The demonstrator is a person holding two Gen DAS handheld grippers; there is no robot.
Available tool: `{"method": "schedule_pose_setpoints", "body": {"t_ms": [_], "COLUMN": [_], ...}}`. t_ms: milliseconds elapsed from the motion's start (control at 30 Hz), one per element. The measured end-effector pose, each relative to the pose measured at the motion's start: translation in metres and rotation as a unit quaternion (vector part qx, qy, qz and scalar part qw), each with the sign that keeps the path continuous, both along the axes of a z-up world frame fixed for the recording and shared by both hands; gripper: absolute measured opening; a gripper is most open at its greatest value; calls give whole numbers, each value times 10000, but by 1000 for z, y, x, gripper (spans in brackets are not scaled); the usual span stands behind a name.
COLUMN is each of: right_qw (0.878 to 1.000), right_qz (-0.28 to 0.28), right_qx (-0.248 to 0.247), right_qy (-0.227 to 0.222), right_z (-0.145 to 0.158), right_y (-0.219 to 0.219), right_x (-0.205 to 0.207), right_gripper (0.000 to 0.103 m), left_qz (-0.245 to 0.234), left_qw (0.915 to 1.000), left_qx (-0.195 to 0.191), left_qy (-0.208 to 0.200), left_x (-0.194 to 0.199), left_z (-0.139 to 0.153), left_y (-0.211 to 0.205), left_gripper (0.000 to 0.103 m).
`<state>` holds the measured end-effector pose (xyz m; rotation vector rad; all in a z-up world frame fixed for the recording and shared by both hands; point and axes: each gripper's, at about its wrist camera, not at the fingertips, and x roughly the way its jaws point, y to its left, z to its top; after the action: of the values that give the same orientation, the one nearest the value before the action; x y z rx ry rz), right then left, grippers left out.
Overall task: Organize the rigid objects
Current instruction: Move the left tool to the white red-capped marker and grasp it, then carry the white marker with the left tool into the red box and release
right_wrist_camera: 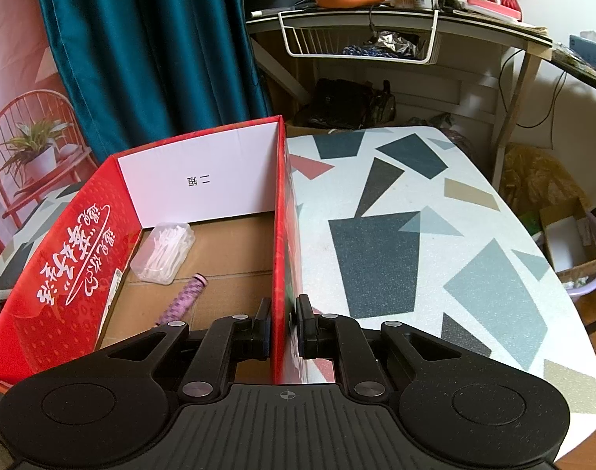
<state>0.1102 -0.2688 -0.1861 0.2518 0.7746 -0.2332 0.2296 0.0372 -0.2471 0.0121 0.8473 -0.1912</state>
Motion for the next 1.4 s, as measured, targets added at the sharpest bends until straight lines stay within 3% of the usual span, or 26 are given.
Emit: {"method": "schedule_pose_setpoints", "body": {"t_ms": [567, 833, 1100, 1400], "right_qw": [10000, 10000, 9999, 9999], "right_qz": [1, -4, -9, -13], "right_qx": [-4, -9, -103, -146], "right_qy": [-3, 24, 31, 23], "right_z": [-1, -2, -1, -1], "right_y": [-1, 0, 1, 2], "right_x": [0, 0, 1, 1], "right_gripper": [12, 12, 10, 10], "left_qz": [-75, -36, -32, -482], "left_qw": [9990, 9996, 9985, 9927], "left_qx": [395, 245, 61, -253], "left_qy": [-203, -129, -551, -1078], "left_x": [-20, -18, -17, -16], "left_z": [-3, 0, 30, 77], "left_y": [-10, -5, -8, -36], "left_gripper": [17, 16, 16, 16]}}
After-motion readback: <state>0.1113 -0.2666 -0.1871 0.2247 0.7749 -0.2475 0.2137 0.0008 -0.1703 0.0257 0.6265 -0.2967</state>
